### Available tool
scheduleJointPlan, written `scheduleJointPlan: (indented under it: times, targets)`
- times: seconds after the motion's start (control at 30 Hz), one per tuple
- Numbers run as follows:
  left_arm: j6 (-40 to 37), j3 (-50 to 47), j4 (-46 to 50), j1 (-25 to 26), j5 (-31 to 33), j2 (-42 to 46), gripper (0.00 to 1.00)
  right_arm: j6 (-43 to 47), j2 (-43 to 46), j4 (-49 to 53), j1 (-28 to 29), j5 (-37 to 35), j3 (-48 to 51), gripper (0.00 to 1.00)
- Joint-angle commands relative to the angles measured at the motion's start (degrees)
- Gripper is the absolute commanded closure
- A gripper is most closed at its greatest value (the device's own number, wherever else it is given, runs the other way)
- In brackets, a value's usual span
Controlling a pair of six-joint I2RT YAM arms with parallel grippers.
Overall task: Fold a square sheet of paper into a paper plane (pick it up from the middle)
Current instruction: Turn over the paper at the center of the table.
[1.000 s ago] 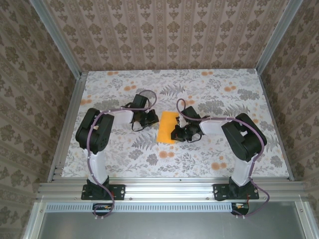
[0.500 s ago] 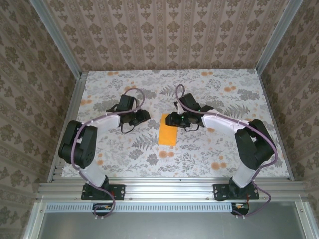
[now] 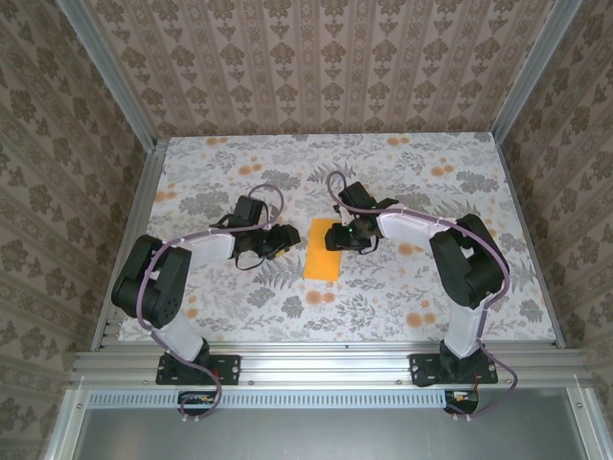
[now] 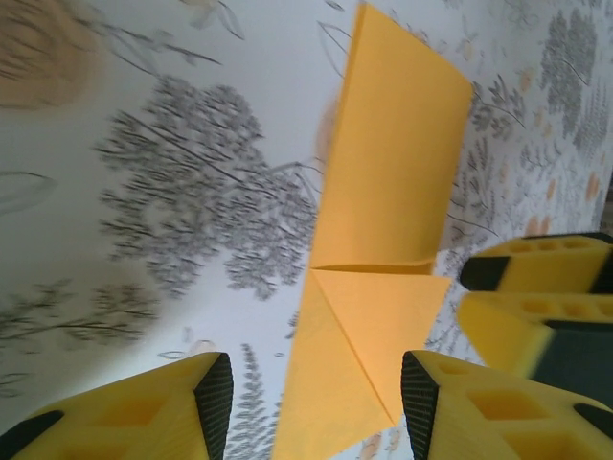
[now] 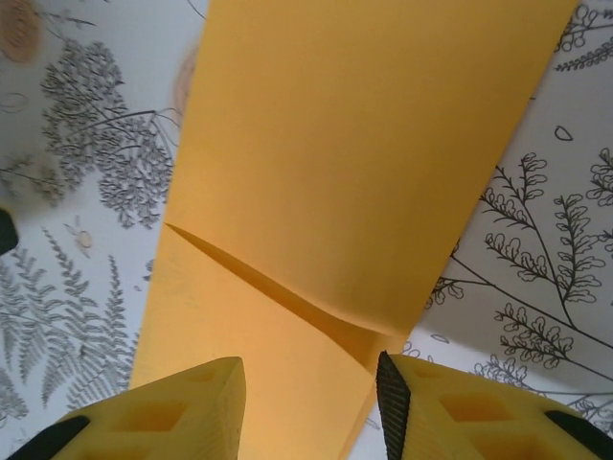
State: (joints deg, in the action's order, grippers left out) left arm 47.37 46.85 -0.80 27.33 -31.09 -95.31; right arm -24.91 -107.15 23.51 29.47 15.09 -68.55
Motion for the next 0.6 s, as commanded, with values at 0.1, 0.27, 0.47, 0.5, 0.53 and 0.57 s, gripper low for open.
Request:
scheduleJointPlan:
  times: [0.1, 0.27, 0.47, 0.5, 0.53, 0.57]
  targets:
    - [3.2, 0.9, -2.8, 3.4, -2.1, -3.4, 0.48, 1.6, -2.8, 2.8, -0.6, -1.7, -2.6, 0.62]
    - [4.2, 1.9, -3.5, 4.6, -2.7, -5.4, 0.48, 1.6, -4.1, 3.2, -0.8, -2.2, -2.8, 0.69]
    - [5.3, 2.6, -4.9, 5.5, -3.5, -7.1, 0.48, 0.8, -4.8, 2.7, -1.2, -2.1, -2.1, 0.78]
    - [5.6, 2.7, -5.2, 5.5, -3.7, -7.3, 0.48, 0.5, -4.8, 2.4, -1.3, -2.0, -1.7, 0.79]
    - [5.7, 2.7, -5.4, 5.5, -3.8, -7.5, 0.49, 0.2, -4.7, 2.0, -1.6, -1.8, -1.5, 0.79]
    - [5.8, 2.9, -5.6, 5.6, -4.0, -7.7, 0.49, -0.2, -4.7, 1.6, -1.8, -1.5, -1.1, 0.81]
